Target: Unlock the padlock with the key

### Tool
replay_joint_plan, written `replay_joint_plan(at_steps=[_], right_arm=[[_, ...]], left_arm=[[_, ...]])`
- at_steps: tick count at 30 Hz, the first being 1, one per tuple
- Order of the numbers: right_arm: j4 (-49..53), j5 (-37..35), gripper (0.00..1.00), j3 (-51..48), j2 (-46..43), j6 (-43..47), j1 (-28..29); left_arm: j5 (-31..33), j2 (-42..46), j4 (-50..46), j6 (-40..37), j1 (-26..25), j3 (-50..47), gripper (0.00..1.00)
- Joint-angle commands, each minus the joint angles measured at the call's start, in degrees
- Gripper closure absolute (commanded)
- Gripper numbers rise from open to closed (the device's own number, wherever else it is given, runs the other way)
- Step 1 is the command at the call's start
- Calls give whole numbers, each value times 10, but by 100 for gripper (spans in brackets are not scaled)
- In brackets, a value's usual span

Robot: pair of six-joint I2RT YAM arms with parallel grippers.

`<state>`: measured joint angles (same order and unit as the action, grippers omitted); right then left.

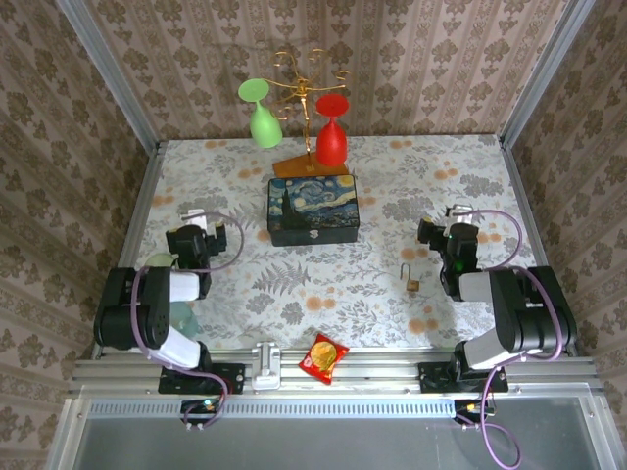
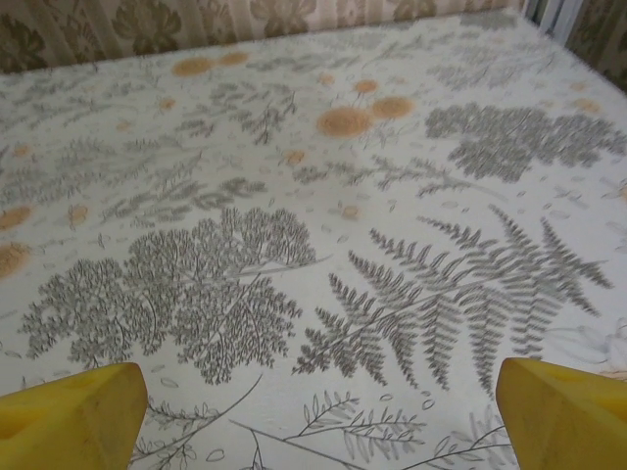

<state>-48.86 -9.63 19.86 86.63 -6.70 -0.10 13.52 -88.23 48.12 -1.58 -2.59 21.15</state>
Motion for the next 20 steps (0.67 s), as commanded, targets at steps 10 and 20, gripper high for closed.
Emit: replay_joint_plan(at_steps=[10,20], right_arm=[[-12,-2,0,28,10,33,18],[-4,24,0,33,10,44,19]], left_arm=[[-44,-12,67,-10,4,3,0],[-33,-11,69,-12,-1,3,0]])
